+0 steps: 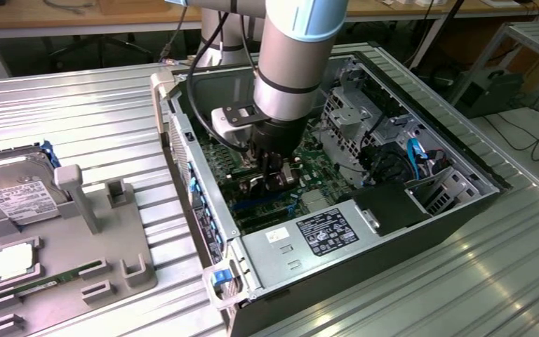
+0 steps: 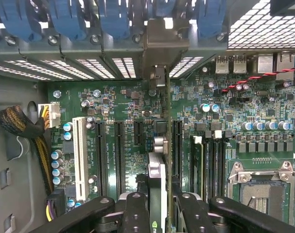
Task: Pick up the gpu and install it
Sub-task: 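Insert the gpu into the slot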
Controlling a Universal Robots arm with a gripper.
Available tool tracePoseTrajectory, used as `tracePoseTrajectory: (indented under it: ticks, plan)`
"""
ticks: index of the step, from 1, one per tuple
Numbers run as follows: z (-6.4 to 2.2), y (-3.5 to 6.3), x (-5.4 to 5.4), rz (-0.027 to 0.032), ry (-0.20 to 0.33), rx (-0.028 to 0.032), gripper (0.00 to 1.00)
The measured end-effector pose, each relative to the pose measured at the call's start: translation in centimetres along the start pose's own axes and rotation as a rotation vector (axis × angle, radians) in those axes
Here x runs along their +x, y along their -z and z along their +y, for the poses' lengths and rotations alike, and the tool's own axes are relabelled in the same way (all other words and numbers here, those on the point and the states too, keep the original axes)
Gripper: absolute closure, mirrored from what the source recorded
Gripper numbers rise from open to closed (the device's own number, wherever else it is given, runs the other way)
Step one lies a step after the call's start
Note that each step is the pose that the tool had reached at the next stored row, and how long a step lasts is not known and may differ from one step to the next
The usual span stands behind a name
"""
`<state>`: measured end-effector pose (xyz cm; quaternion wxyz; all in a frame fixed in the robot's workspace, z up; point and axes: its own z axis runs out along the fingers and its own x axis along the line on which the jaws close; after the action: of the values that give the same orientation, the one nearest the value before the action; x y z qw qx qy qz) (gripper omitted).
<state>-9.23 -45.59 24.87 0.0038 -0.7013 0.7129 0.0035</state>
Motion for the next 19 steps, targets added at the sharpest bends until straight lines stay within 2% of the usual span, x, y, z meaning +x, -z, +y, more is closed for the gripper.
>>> tracePoseTrajectory:
  ticks: [19]
  plan:
    - [0.04, 0.27, 0.11, -0.0002, -0.001, 0.0015, 0.73]
